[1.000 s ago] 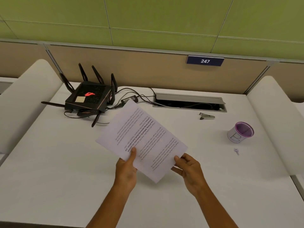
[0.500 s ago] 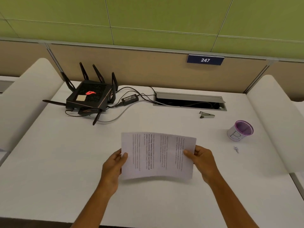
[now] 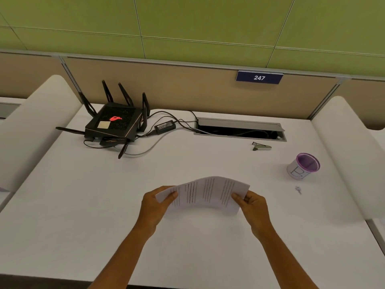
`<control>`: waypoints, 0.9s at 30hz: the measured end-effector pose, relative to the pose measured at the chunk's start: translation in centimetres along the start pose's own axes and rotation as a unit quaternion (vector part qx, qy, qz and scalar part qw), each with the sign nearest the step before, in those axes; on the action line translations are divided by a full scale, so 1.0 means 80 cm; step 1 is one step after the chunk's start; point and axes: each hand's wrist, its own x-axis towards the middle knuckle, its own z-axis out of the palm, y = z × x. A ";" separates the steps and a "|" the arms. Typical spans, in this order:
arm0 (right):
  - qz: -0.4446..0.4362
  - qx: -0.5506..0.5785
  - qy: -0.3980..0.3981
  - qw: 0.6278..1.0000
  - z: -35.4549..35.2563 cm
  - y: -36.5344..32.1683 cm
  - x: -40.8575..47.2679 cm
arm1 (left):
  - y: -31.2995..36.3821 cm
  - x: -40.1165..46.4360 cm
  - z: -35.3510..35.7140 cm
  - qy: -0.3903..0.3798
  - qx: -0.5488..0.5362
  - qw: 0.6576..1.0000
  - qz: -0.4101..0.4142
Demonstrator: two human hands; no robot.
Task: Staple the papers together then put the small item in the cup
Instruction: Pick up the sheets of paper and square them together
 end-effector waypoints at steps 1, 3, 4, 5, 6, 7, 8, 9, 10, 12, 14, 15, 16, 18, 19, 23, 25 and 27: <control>0.006 0.000 0.009 1.000 0.001 0.004 -0.002 | -0.001 -0.003 0.003 0.002 0.001 1.000 -0.004; 0.007 -0.004 0.019 1.000 0.000 0.005 -0.001 | -0.002 -0.004 0.006 0.008 -0.003 1.000 -0.008; 0.007 -0.007 0.023 1.000 -0.001 0.005 -0.001 | -0.002 -0.004 0.006 0.012 -0.009 1.000 -0.009; 0.003 -0.009 0.024 1.000 -0.002 0.005 0.000 | -0.001 -0.004 0.005 0.015 -0.015 1.000 -0.005; 0.001 -0.012 0.024 1.000 -0.003 0.006 0.001 | -0.001 -0.005 0.005 0.017 -0.019 1.000 -0.004; 0.003 -0.015 0.023 1.000 -0.003 0.007 0.001 | -0.002 -0.005 0.005 0.018 -0.023 1.000 -0.008; 0.008 -0.015 0.019 1.000 -0.003 0.009 0.001 | -0.005 -0.006 0.006 0.023 -0.026 0.999 -0.017; 0.013 -0.013 0.013 1.000 -0.002 0.011 0.001 | -0.008 -0.006 0.006 0.032 -0.031 0.999 -0.027; 0.018 -0.011 0.008 1.000 -0.002 0.013 0.001 | -0.011 -0.007 0.006 0.042 -0.038 0.998 -0.036; 0.015 -0.015 0.005 1.000 -0.002 0.010 0.000 | -0.014 -0.008 0.007 0.052 -0.041 0.997 -0.047; 0.005 -0.025 0.002 1.000 -0.004 -0.002 0.002 | -0.012 -0.007 0.006 0.052 -0.035 0.997 -0.054; -0.002 -0.032 -0.003 0.999 -0.006 -0.009 0.003 | -0.012 -0.008 0.004 0.050 -0.035 0.997 -0.056; -0.011 -0.040 -0.009 0.999 -0.007 -0.016 0.005 | -0.013 -0.009 0.002 0.049 -0.037 0.997 -0.056; -0.029 -0.063 -0.020 0.997 -0.011 -0.032 0.010 | -0.015 -0.011 -0.003 0.044 -0.035 0.997 -0.057; -0.036 -0.071 -0.026 0.996 -0.012 -0.040 0.013 | -0.017 -0.012 -0.005 0.040 -0.031 0.997 -0.056; -0.061 -0.115 -0.072 0.989 -0.017 -0.070 0.024 | -0.023 -0.019 -0.015 0.001 -0.005 0.999 -0.038; -0.064 -0.143 -0.105 0.982 -0.018 -0.085 0.028 | -0.023 -0.022 -0.019 -0.026 0.005 0.999 -0.037; -0.072 -0.185 -0.137 0.970 -0.017 -0.099 0.032 | -0.021 -0.024 -0.018 -0.062 0.023 0.997 -0.032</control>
